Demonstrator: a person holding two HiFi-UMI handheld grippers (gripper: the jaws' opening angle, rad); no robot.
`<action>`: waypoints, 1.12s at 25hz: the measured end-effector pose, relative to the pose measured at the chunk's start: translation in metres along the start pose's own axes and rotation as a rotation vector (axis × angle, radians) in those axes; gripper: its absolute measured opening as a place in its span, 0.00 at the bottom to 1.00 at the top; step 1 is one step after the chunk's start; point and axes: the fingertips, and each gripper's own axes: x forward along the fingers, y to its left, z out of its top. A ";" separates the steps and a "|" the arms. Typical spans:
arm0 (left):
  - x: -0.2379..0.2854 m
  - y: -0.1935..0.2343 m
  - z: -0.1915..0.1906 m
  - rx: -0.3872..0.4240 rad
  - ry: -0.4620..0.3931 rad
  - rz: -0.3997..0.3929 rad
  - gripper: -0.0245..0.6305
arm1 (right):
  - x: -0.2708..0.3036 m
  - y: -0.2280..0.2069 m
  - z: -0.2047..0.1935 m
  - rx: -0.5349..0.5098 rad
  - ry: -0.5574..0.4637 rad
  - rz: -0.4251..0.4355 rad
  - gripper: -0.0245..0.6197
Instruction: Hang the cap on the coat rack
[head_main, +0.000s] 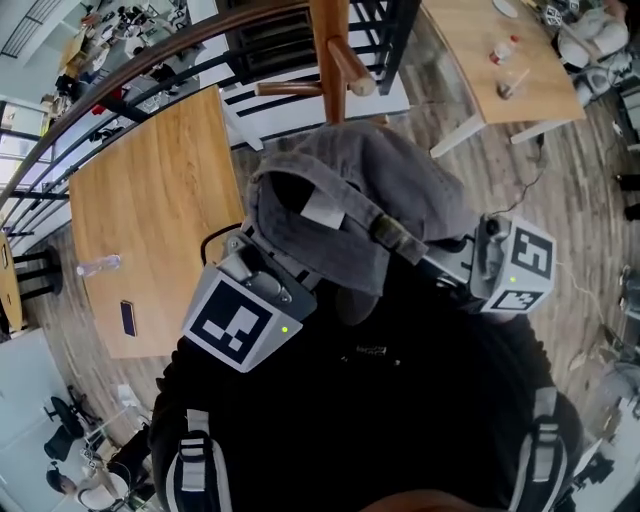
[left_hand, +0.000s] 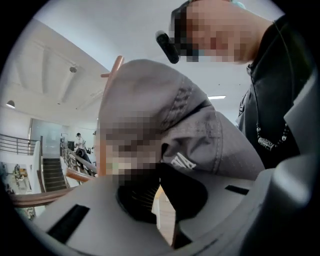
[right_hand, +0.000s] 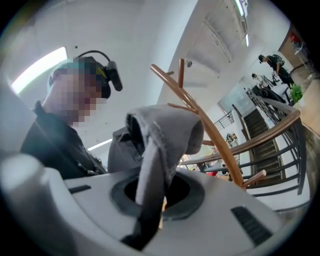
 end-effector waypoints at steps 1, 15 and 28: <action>0.004 -0.001 0.004 0.000 -0.005 -0.022 0.05 | -0.002 0.002 0.005 0.013 -0.007 0.001 0.09; 0.029 -0.008 0.009 -0.128 -0.009 -0.248 0.05 | -0.017 0.010 0.028 0.186 -0.093 -0.058 0.09; 0.036 -0.008 0.003 -0.194 -0.032 -0.291 0.05 | -0.016 0.003 0.023 0.243 -0.061 -0.116 0.09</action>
